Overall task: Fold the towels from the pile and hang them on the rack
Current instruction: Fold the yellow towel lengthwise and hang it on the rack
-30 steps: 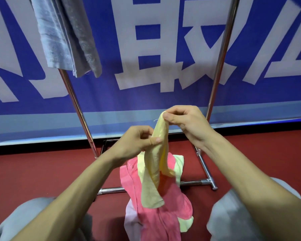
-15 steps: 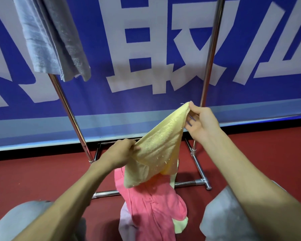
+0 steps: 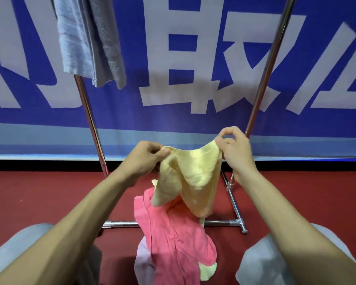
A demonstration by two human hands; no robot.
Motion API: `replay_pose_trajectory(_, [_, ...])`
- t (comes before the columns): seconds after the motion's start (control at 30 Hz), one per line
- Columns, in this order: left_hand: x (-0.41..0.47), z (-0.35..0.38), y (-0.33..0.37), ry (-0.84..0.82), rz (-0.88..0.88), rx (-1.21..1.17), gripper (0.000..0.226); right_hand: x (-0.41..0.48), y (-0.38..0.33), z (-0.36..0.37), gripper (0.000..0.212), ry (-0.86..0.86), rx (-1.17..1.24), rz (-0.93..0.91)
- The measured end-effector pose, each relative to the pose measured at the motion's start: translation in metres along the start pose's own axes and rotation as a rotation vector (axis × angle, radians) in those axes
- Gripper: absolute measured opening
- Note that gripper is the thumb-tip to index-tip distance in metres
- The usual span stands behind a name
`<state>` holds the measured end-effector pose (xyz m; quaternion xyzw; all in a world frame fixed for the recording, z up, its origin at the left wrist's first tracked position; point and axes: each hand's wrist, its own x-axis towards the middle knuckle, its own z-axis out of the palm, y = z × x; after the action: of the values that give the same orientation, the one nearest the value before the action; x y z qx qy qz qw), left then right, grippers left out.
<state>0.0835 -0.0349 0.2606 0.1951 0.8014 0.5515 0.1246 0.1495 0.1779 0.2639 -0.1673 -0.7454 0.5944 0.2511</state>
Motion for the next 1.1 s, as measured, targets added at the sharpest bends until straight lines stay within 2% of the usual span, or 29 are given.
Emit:
replay_pose_trajectory(0.17, [-0.009, -0.005, 0.013, 0.024, 0.000, -0.186, 0.029, -0.014, -0.005, 0.019, 0.020, -0.190, -0.331, -0.281])
replay_pose_trajectory(0.27, [-0.013, -0.009, 0.017, 0.044, -0.029, -0.266, 0.030, -0.021, -0.005, 0.023, 0.033, -0.256, -0.490, -0.316])
replay_pose_trajectory(0.33, [-0.014, -0.011, 0.019, 0.069, -0.086, -0.304, 0.027, -0.022, -0.007, 0.023, 0.036, -0.198, -0.520, -0.286])
replay_pose_trajectory(0.43, [-0.014, -0.014, 0.020, 0.167, -0.211, -0.336, 0.017, -0.011, -0.008, 0.017, 0.033, 0.079, -0.463, -0.223])
replay_pose_trajectory(0.5, [-0.014, -0.015, 0.019, 0.225, -0.280, -0.394, 0.019, -0.006, -0.009, 0.012, 0.030, 0.170, -0.414, -0.182])
replay_pose_trajectory(0.57, [-0.015, -0.015, 0.019, 0.239, -0.311, -0.445, 0.020, -0.010, -0.009, 0.014, 0.026, 0.107, -0.403, -0.246])
replay_pose_trajectory(0.7, [-0.017, -0.010, 0.024, 0.154, -0.293, -0.530, 0.023, -0.031, -0.007, 0.036, 0.019, -0.181, -0.369, -0.410])
replay_pose_trajectory(0.87, [-0.015, -0.007, 0.022, 0.064, -0.226, -0.476, 0.030, -0.043, -0.004, 0.047, 0.018, -0.471, -0.271, -0.389])
replay_pose_trajectory(0.97, [-0.015, -0.009, 0.021, 0.063, -0.205, -0.432, 0.028, -0.043, 0.001, 0.051, 0.025, -0.537, -0.275, -0.361])
replay_pose_trajectory(1.1, [-0.016, -0.010, 0.020, 0.067, -0.196, -0.403, 0.024, -0.047, 0.010, 0.059, 0.031, -0.530, -0.248, -0.303])
